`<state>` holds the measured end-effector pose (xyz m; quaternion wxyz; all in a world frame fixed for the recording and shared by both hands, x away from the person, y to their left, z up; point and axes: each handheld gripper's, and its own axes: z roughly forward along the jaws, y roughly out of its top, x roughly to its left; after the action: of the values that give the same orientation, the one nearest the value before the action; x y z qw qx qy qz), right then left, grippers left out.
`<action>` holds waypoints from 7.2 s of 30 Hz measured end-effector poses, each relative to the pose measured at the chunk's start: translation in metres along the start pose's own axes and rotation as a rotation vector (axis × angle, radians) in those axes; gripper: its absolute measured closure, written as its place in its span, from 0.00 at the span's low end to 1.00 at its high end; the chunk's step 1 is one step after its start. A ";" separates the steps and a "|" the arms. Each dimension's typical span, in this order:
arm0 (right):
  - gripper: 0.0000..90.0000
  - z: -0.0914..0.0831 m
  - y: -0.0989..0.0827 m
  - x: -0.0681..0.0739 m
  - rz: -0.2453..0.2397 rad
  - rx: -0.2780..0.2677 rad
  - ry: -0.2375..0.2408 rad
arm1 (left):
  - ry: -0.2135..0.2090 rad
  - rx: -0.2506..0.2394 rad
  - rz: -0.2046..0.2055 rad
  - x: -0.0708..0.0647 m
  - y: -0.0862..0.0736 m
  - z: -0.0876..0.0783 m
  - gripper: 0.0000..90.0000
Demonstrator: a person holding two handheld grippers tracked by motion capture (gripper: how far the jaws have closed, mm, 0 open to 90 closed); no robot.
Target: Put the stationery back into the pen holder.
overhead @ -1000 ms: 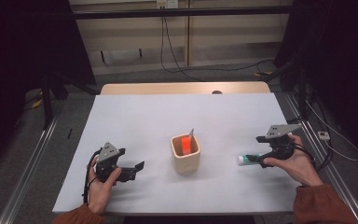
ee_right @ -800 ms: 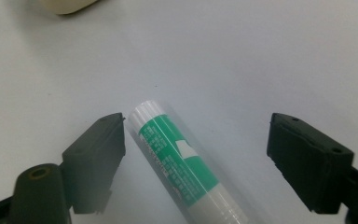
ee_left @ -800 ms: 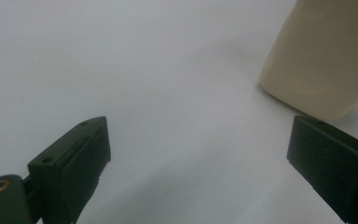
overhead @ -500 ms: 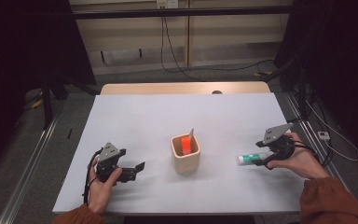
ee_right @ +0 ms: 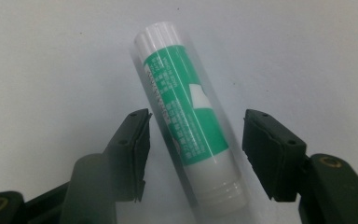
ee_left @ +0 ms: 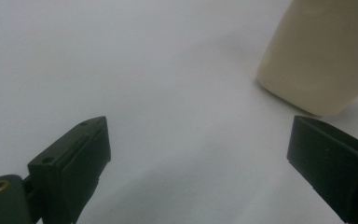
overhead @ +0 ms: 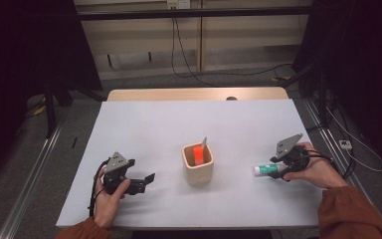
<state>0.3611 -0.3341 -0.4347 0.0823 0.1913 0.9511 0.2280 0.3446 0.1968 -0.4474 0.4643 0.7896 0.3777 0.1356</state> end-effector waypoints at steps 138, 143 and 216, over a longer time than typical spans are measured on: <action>0.74 0.029 0.152 0.126 0.031 -0.140 0.235 | 0.018 0.131 0.919 -0.141 0.014 0.012 0.27; 0.74 0.031 0.155 0.124 0.039 -0.126 0.230 | 0.020 0.145 0.989 -0.147 0.017 0.020 0.34; 0.08 0.026 0.117 0.121 0.226 -0.395 0.034 | -0.133 0.036 0.695 -0.129 0.026 0.018 0.73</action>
<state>0.2950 -0.1789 -0.4116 0.0763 0.2728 0.8619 0.4206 0.2796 0.0852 -0.4179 0.4000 0.8860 0.0578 0.2272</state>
